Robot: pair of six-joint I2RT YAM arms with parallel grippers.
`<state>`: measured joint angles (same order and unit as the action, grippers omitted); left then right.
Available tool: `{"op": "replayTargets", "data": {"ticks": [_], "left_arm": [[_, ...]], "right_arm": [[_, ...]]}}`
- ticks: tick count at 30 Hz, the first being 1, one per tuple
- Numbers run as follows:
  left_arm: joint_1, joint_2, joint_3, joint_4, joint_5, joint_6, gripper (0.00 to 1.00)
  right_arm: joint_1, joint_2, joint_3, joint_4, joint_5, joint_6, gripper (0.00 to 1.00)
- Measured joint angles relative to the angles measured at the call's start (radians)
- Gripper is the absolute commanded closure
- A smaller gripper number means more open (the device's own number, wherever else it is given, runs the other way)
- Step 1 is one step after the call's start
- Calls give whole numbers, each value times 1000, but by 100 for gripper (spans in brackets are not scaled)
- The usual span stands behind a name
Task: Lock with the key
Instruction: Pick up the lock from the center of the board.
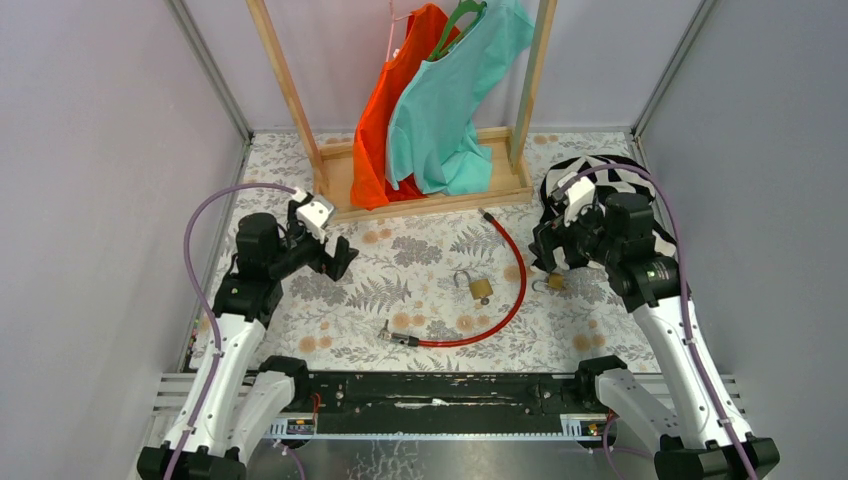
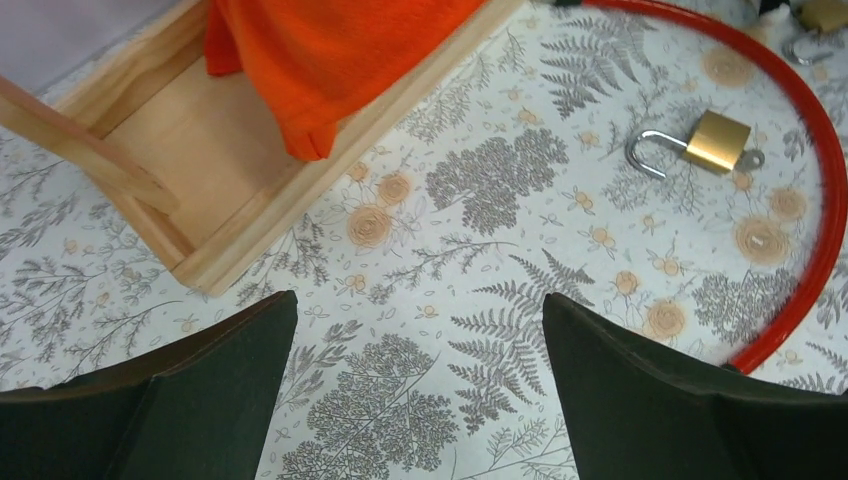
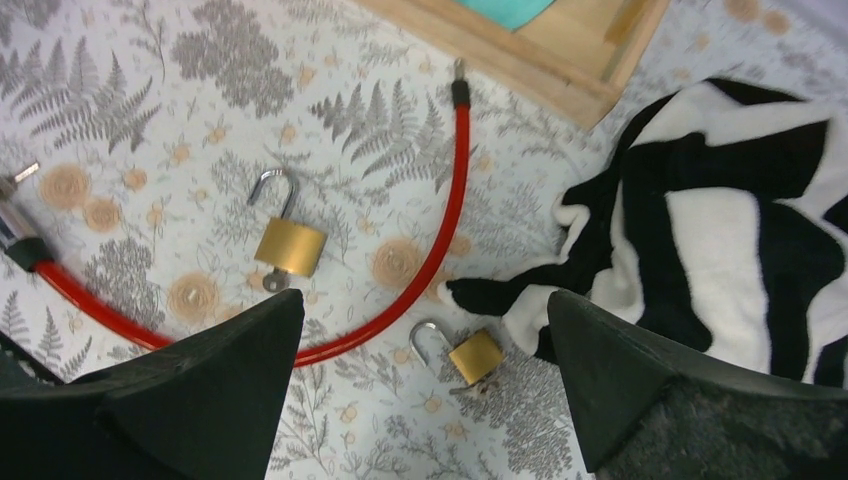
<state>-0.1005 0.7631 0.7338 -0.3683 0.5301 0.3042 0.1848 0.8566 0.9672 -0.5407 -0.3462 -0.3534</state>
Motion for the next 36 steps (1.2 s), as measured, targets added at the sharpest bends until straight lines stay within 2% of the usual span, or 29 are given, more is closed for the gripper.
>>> {"op": "replayTargets", "data": {"ticks": [6, 13, 16, 19, 26, 31, 36], "left_arm": [[-69, 19, -3, -52, -22, 66, 0], [-248, 93, -10, -118, -72, 166, 0], [-341, 116, -34, -143, -84, 215, 0], [-415, 132, -71, -168, -98, 261, 0], [-551, 200, -103, -228, -134, 363, 0], [-640, 242, -108, -253, -148, 439, 0], [-703, 279, -143, -249, -155, 500, 5]], "right_arm": [[2, 5, -97, 9, -47, -26, 1], [50, 49, -180, 71, -87, -20, 1], [71, 116, -183, 105, -70, -10, 0], [82, 197, -181, 140, -42, 0, 4], [125, 409, -158, 207, 32, 46, 7], [133, 429, -156, 228, 42, 59, 6], [134, 423, -157, 240, 47, 58, 5]]}}
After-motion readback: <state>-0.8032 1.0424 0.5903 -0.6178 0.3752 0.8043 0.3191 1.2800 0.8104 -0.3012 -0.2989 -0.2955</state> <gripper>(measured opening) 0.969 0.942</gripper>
